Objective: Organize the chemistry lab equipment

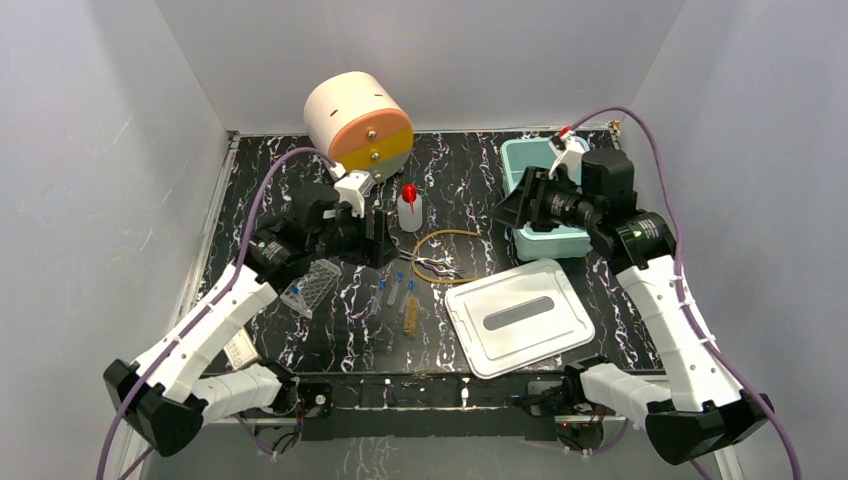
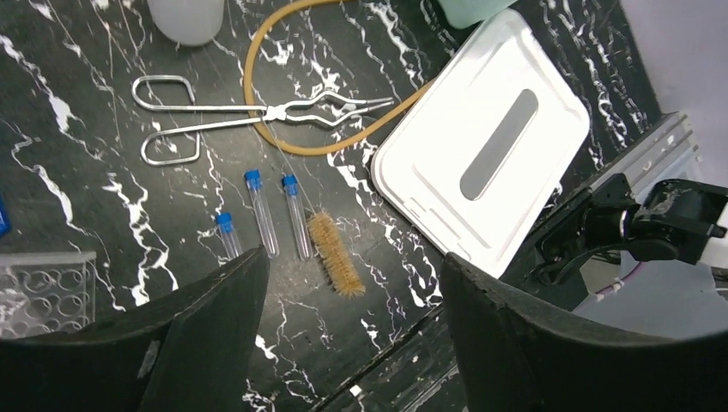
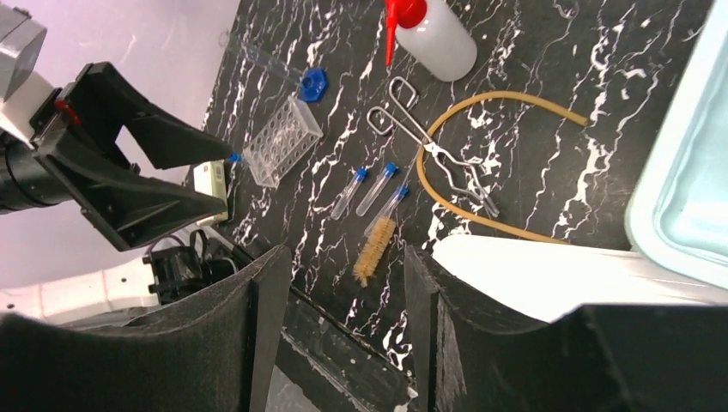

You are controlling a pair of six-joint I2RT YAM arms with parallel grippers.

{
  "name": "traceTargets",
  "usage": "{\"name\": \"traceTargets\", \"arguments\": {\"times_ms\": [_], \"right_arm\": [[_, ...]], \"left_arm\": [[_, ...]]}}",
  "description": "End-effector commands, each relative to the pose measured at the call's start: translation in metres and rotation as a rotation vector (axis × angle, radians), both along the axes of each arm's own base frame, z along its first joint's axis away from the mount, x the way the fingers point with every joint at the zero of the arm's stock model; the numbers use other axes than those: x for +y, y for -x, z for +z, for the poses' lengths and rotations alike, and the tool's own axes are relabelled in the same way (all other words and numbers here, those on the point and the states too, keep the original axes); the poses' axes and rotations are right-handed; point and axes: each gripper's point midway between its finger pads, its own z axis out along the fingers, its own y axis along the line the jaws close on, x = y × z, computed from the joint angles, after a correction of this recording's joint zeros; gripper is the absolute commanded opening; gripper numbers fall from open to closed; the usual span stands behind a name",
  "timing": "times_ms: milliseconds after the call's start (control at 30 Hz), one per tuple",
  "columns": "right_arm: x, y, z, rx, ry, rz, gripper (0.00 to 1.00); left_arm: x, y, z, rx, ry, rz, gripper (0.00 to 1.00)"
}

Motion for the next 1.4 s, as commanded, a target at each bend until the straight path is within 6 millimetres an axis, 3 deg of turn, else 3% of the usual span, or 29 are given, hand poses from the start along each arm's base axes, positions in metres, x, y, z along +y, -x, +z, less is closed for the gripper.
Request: {"name": "traceTargets", "arguments": {"times_ms": [0, 133, 200, 267, 500, 667, 767, 900, 1200, 1367], "right_arm": [[0.015, -0.005, -0.002, -0.006, -0.007, -0.055, 0.58], [0.029, 0.001, -0.022, 0.036, 0.046, -0.075, 0.49], [0.036, 0.004, -0.031, 0.047, 0.086, -0.088, 0.46], [0.042, 0.006, -0.04, 0.055, 0.121, -0.102, 0.45], [0.059, 0.012, -0.065, 0.075, 0.193, -0.14, 0.44], [0.067, 0.019, -0.077, 0.092, 0.176, -0.138, 0.44], [0.067, 0.021, -0.081, 0.099, 0.162, -0.142, 0.44], [0.063, 0.023, -0.082, 0.093, 0.157, -0.152, 0.45], [0.06, 0.025, -0.078, 0.065, 0.116, -0.163, 0.46], [0.061, 0.025, -0.082, 0.07, 0.118, -0.16, 0.46]], "left_arm": [[-0.004, 0.004, -0.021, 0.072, -0.043, 0.079, 0.68], [0.006, 0.014, -0.069, 0.161, -0.168, 0.187, 0.59], [0.012, 0.02, -0.087, 0.206, -0.202, 0.236, 0.46], [0.02, 0.023, -0.103, 0.258, -0.226, 0.301, 0.41], [0.039, 0.033, -0.15, 0.363, -0.324, 0.426, 0.5], [0.035, 0.036, -0.182, 0.399, -0.375, 0.371, 0.49], [0.037, 0.037, -0.2, 0.432, -0.419, 0.378, 0.44], [0.036, 0.036, -0.214, 0.456, -0.447, 0.381, 0.41], [0.039, 0.028, -0.221, 0.442, -0.517, 0.376, 0.41], [0.047, 0.025, -0.228, 0.43, -0.585, 0.375, 0.33]]}}
